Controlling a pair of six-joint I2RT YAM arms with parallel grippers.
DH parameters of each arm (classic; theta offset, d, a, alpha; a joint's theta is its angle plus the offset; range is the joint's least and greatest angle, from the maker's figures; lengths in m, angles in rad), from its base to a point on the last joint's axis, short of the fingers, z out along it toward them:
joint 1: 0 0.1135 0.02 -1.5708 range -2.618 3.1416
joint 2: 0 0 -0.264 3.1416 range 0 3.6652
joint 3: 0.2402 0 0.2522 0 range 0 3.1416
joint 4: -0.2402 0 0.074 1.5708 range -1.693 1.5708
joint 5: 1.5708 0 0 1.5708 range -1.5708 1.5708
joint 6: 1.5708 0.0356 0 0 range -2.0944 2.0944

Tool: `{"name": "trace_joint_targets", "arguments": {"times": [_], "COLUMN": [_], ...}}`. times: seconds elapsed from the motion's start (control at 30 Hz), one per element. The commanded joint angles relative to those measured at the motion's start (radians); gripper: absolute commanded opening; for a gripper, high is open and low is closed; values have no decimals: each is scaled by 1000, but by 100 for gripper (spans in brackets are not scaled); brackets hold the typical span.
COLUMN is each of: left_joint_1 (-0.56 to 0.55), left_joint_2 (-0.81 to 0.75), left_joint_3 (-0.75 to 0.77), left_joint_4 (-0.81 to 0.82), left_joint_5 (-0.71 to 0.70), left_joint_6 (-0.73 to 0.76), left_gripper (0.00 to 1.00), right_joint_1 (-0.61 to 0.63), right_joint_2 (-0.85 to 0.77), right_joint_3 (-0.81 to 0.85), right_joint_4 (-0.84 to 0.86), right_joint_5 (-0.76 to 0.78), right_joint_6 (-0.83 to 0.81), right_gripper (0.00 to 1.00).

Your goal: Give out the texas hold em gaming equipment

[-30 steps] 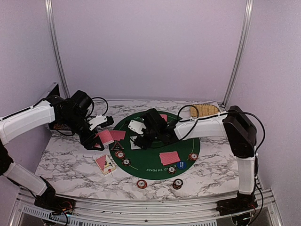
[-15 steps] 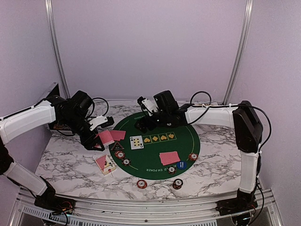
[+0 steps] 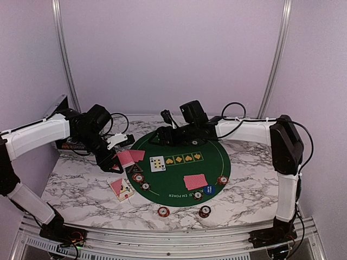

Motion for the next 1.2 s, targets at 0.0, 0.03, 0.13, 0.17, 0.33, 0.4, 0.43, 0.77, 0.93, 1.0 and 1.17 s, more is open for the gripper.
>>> {"name": "trace_joint_targets", "arguments": {"times": [0.0,0.03,0.13,0.17,0.33,0.4,0.43,0.77,0.93,1.0,1.17], "left_joint_1": [3,3,1,0,0,-1,-1,-1,-1,-1,-3], "left_joint_2": [16,20,32,35,42,42,42,28,24,20,11], "left_joint_3": [39,39,45,47,50,47,47,48,49,47,50], "left_joint_4": [18,21,23,23,26,27,27,27,28,27,28], "left_joint_5": [26,26,24,23,28,25,24,26,26,24,25], "left_joint_6": [-11,-15,-20,-22,-30,-30,-28,-30,-28,-26,-26], "left_gripper": [0,0,0,0,0,0,0,0,0,0,0], "right_joint_1": [0,4,12,15,43,57,65,105,115,118,128], "right_joint_2": [-15,-17,-14,-13,19,37,47,94,93,96,107], "right_joint_3": [-36,-35,-19,-19,-19,-16,-9,19,-8,-12,-10], "right_joint_4": [140,142,182,194,256,285,289,336,388,405,421], "right_joint_5": [-130,-136,-153,-161,-210,-228,-234,-267,-276,-281,-291], "right_joint_6": [201,216,253,270,344,371,376,425,463,476,492], "right_gripper": [99,99,99,99,99,99,99,99,99,99,99]}}
